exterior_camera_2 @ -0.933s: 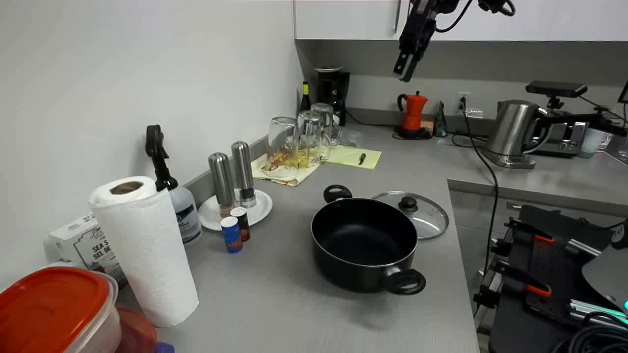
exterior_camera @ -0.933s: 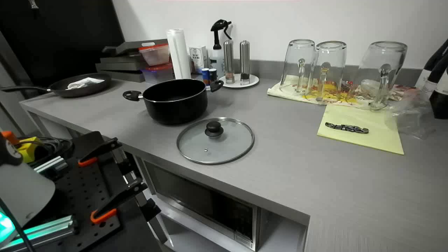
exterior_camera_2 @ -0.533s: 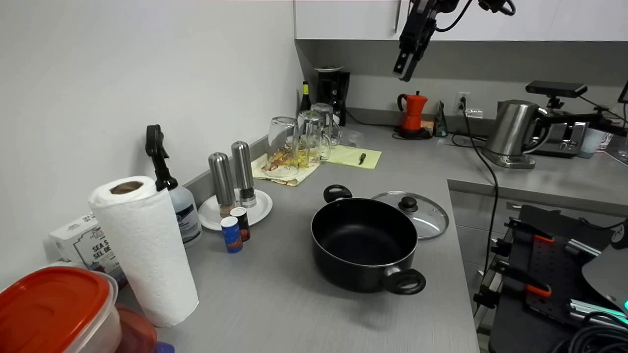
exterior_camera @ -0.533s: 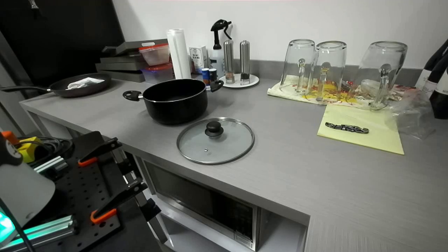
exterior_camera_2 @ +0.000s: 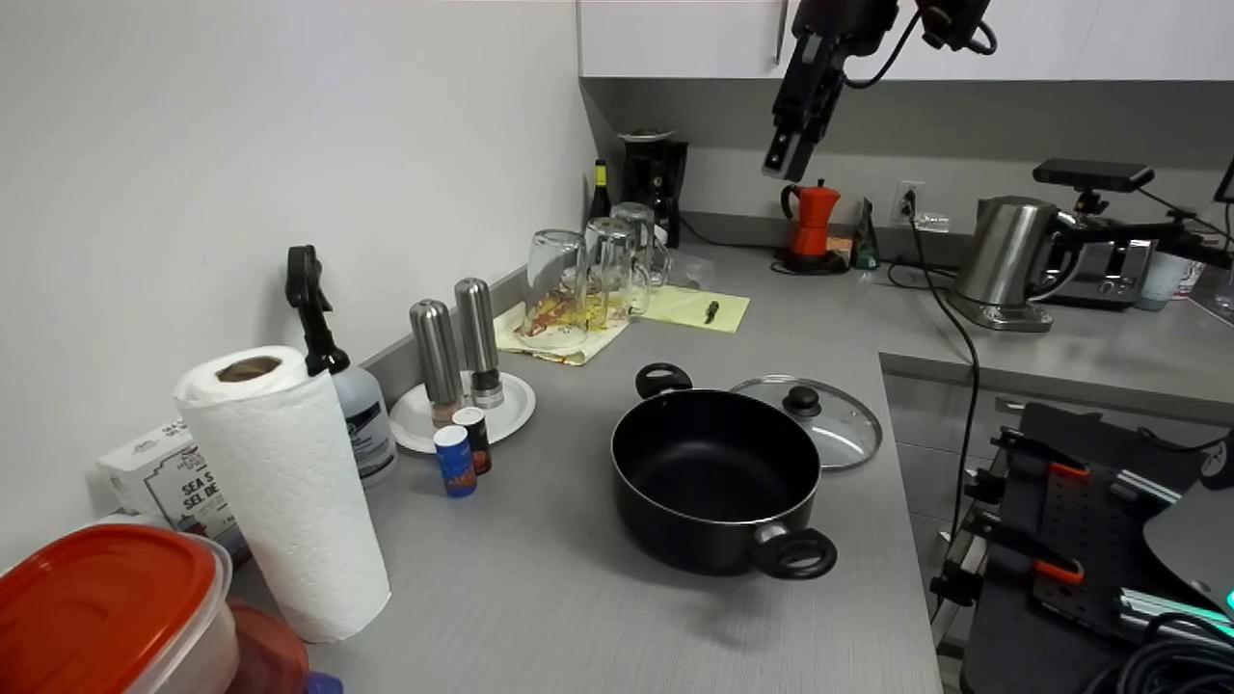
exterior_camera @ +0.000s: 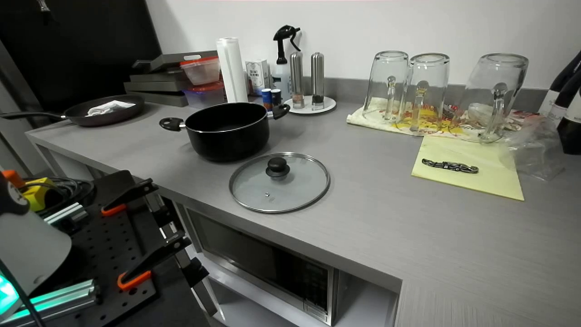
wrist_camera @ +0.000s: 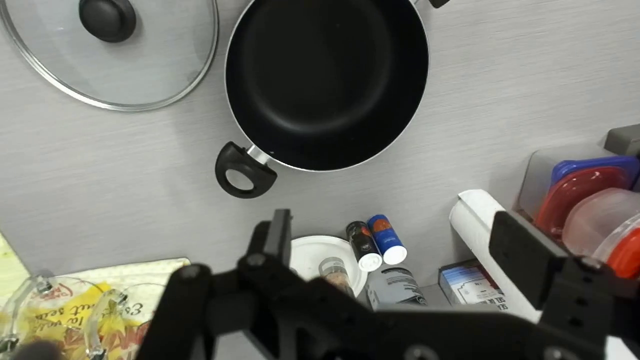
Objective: Remove the lid from the table and place it on the pot
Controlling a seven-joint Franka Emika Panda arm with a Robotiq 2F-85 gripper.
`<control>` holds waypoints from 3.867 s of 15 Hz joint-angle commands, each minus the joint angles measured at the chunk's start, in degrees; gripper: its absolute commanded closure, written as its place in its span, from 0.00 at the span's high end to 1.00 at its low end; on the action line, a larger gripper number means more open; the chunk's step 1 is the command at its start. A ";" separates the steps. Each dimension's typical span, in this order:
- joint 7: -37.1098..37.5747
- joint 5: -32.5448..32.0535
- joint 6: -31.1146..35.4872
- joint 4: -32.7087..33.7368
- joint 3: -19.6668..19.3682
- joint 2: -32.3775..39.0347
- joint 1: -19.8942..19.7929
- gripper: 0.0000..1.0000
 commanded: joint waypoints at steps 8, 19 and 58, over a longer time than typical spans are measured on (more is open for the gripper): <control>5.88 -1.22 14.62 -6.29 -4.37 8.73 -8.26 1.00; 17.75 -4.99 25.80 -9.36 -8.95 23.15 -14.39 1.00; 29.00 -0.62 26.76 -4.01 -13.11 41.87 -8.70 0.74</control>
